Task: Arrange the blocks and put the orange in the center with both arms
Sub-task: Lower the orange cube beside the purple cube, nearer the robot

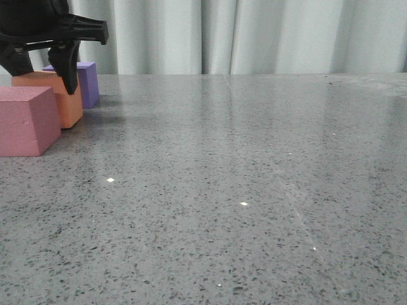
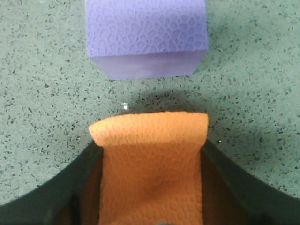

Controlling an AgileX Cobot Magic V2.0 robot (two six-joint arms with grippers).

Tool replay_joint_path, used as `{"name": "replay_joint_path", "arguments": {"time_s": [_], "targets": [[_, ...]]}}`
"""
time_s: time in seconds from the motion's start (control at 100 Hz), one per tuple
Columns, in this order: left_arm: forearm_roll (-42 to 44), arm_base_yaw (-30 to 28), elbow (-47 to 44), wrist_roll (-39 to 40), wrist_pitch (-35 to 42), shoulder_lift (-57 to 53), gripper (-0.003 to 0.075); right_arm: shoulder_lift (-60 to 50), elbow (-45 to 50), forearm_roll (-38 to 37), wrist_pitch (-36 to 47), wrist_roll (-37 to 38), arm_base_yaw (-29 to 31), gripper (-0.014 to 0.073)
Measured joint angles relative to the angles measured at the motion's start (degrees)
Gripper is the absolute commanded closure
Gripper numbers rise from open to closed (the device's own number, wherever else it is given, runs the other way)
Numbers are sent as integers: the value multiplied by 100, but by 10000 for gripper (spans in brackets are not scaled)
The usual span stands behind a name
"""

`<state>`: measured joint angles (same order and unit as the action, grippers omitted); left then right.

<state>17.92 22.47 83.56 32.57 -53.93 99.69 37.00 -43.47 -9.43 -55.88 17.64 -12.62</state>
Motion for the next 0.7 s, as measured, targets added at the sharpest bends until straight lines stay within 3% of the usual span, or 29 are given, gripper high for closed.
{"name": "replay_joint_path", "arguments": {"time_s": [0.26, 0.7], "targets": [[0, 0, 0, -93, 14, 0, 635, 0, 0, 0, 0, 0, 0, 45], [0, 0, 0, -97, 39, 0, 269, 0, 0, 0, 0, 0, 0, 45]]}}
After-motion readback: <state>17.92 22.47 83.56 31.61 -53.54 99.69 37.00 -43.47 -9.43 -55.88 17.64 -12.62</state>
